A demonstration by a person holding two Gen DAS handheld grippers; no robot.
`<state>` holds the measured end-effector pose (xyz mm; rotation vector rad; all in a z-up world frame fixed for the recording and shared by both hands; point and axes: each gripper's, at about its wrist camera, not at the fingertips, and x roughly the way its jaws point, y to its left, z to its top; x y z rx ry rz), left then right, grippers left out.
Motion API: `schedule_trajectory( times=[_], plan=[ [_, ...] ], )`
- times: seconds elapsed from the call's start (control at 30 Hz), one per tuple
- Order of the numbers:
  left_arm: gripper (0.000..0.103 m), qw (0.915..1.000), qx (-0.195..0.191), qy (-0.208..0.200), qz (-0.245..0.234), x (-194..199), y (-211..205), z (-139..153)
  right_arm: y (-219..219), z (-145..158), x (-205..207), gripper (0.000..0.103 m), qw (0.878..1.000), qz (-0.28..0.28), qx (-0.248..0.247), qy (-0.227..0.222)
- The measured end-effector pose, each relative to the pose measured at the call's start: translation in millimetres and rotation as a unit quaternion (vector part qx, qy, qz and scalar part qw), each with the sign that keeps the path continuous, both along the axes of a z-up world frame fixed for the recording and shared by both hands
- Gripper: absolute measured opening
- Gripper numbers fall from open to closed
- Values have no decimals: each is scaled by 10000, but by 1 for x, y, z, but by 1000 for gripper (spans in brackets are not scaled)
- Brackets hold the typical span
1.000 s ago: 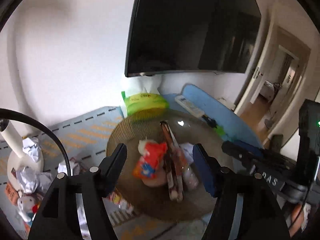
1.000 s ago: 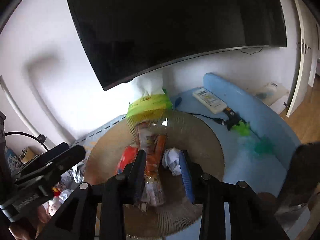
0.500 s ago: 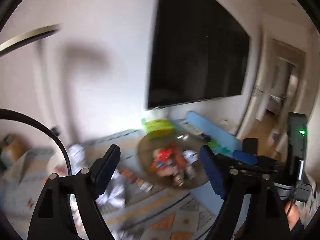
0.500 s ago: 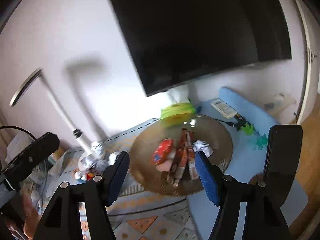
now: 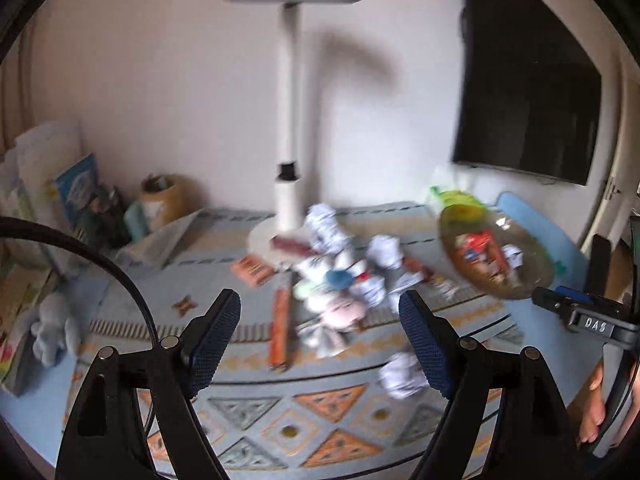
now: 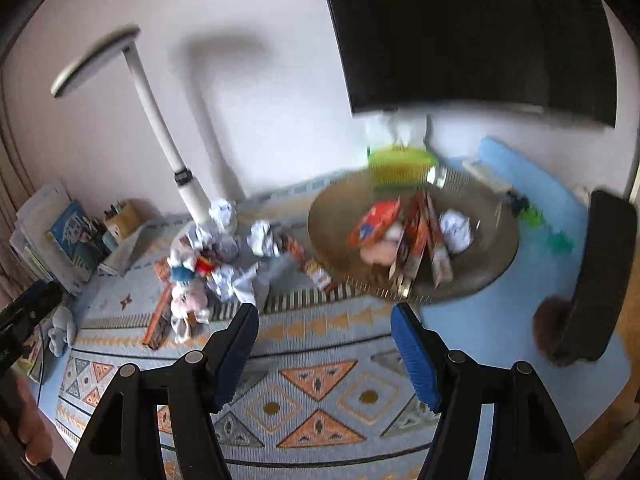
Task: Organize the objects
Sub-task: 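Move both open tools back over the rug toward crumpled paper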
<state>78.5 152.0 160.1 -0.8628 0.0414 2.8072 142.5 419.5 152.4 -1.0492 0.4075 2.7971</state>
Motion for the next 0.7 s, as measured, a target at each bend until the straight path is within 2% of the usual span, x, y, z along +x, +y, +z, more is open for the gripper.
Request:
schedule_trajectory(
  times=[0.13,0.2,0.27,0.33,0.4,0.47,0.53,0.57,0.67,0.7],
  plan=[
    [81,9988,-24,-250,413,-9,-32,-46,-3,-35,-12,67,9999,-58,-88,-59],
    [80,9941,-157,-383,1002,-13,-52,-76,-6,-55,-20,67,9997,-115,116,-161],
    [80,9882,-205,-549,1413,-20,-72,-101,-6,-74,-26,67,9995,-126,50,-275],
    [80,9849,-90,-826,1516,-27,-89,-123,-6,-89,-29,67,9993,-145,-174,-296],
    [80,9814,52,-1070,1591,-33,-103,-140,-9,-101,-32,67,9992,-190,-191,-282],
    [80,9785,244,-1258,1613,-37,-111,-146,-17,-103,-34,67,9990,-248,94,-347],
    [81,9804,409,-1095,1584,-37,-113,-143,-27,-99,-33,67,9990,-144,352,-232],
    [81,9800,382,-1095,1620,-39,-113,-144,-30,-100,-33,67,9987,-109,444,-241],
    [81,9758,277,-1516,1549,-48,-111,-153,-33,-103,-36,67,9979,-11,535,-361],
    [81,9775,186,-1463,1509,-46,-108,-152,-31,-104,-36,67,9982,-12,478,-367]
  ],
)
